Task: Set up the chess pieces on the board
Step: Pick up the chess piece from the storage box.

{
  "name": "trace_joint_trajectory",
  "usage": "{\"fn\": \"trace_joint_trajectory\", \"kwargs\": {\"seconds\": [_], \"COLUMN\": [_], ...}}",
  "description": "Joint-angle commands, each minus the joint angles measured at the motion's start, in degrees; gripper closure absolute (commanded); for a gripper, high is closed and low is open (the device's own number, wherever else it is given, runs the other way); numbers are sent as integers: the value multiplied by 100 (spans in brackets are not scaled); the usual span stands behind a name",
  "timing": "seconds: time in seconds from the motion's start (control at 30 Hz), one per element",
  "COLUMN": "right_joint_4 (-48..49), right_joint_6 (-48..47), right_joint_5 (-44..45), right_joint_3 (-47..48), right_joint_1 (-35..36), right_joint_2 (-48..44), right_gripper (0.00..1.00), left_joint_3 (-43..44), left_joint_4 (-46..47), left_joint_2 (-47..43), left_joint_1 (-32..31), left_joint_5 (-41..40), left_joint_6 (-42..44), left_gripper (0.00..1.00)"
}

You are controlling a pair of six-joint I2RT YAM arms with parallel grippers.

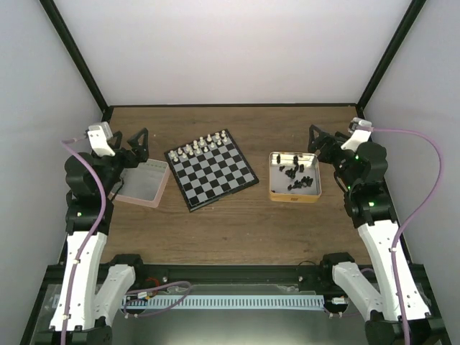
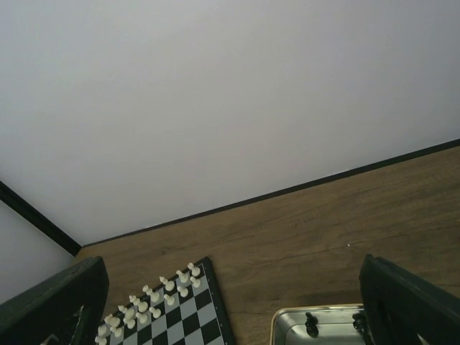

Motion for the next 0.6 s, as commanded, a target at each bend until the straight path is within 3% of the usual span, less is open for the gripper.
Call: {"fn": "trace_joint_trajectory", "kwargs": {"seconds": [0.0, 0.27, 0.57], "right_joint_4": [339, 618, 607], "right_joint_6": [51, 657, 691], "right_joint_5": [-483, -573, -1471], "right_joint_3": [-153, -592, -619], "right_joint_1": [-185, -273, -301], "right_joint_2": [-23, 68, 1311], "right_gripper": [2, 0, 5], "left_joint_3": [-152, -577, -912], "left_joint_4": [504, 1024, 1126], "left_joint_2": [-83, 15, -194], "left_joint_1": [195, 300, 319], "left_joint_5": [876, 1470, 1175], "left_joint_6": [-243, -608, -505], "left_gripper": [1, 0, 0]}}
